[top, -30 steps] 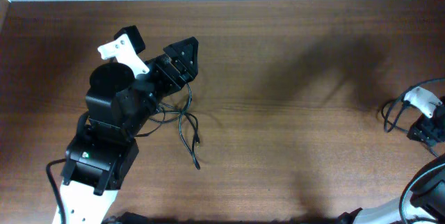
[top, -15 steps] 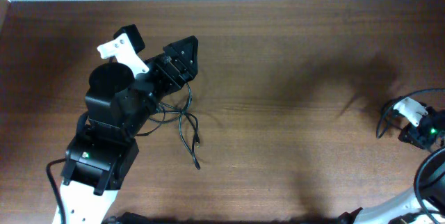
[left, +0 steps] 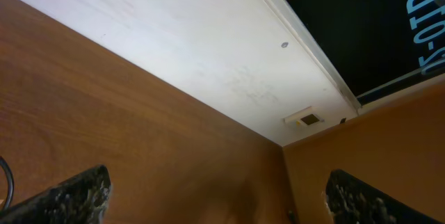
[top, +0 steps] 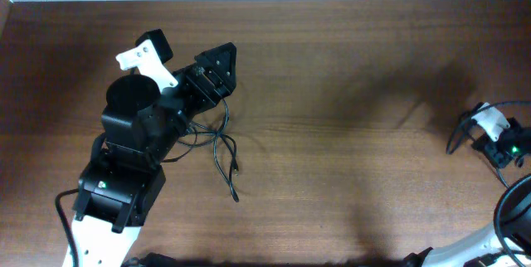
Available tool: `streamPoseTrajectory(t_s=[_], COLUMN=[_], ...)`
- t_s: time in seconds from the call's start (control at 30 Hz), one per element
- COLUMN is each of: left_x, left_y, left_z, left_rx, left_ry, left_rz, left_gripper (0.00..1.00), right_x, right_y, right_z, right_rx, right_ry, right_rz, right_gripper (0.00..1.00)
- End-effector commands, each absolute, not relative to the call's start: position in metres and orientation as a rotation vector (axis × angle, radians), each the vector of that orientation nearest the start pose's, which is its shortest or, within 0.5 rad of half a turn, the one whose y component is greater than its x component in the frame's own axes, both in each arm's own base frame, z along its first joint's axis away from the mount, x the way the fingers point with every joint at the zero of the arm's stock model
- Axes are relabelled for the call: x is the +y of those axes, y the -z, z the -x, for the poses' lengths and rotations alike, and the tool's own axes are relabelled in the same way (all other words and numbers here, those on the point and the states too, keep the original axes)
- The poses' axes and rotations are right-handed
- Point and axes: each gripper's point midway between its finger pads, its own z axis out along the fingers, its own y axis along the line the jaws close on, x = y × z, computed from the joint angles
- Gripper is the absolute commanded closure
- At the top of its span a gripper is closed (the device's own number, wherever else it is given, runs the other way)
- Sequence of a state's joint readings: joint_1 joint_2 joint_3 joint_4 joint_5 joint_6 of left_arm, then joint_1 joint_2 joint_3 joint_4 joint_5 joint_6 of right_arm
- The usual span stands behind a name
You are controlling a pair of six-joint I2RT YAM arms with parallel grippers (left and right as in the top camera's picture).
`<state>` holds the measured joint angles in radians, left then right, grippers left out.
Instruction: Untangle cables
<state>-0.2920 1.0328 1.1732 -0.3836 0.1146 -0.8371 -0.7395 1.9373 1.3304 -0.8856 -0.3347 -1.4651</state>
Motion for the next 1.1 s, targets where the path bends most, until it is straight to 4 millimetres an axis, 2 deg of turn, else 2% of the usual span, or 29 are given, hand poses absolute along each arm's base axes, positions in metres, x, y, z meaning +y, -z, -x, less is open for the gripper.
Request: streamPoseTrajectory(t_s=[0.0,0.17,0.37,0.57,0.77,0.8,0.87,0.97,1.03,1.07], left_x=[-0.117,-0.117,-0.117,-0.117,-0.119,-0.119,-0.12,-0.121,-0.122,-0.122], left_y=[-0.383,-0.383,-0.382,-0.382,-0.382,-0.382,-0.382,-0.382,-0.381,-0.38], left_z=[-0.335,-0.335,-0.335,-0.335,-0.334,-0.334,-0.334,-0.333,-0.333,-0.332], left_rx=[1.831,1.831,1.832,1.832,1.836,1.838,1.839,1.842,1.847,1.852], left_ry=[0.88,0.88,0.88,0.88,0.889,0.893,0.895,0.904,0.908,0.907], left_rz=[0.437,0.437,0.438,0.438,0.43,0.427,0.425,0.418,0.415,0.416], left_gripper=[0.0,0.0,0.01,0.01,0.01,0.01,0.01,0.01,0.01,0.0], right_x=[-0.193,-0.178,-0.162,-0.157,-0.159,-0.163,-0.18,-0.227,-0.249,-0.276], right_y=[-0.06,-0.099,-0.149,-0.235,-0.299,-0.306,-0.306,-0.3,-0.303,-0.311], right_z=[-0.349,-0.384,-0.41,-0.428,-0.43,-0.43,-0.429,-0.419,-0.415,-0.409], right_rx=[2.482,2.41,2.327,2.177,2.097,2.098,2.156,2.335,2.392,2.447], right_ry=[-0.154,-0.13,-0.058,0.04,0.167,0.209,0.314,0.592,0.733,0.879], right_rz=[0.937,0.975,1.063,1.082,1.09,1.091,1.086,1.05,1.016,0.918], right_gripper=[0.96,0.96,0.96,0.96,0.96,0.96,0.96,0.96,0.96,0.96])
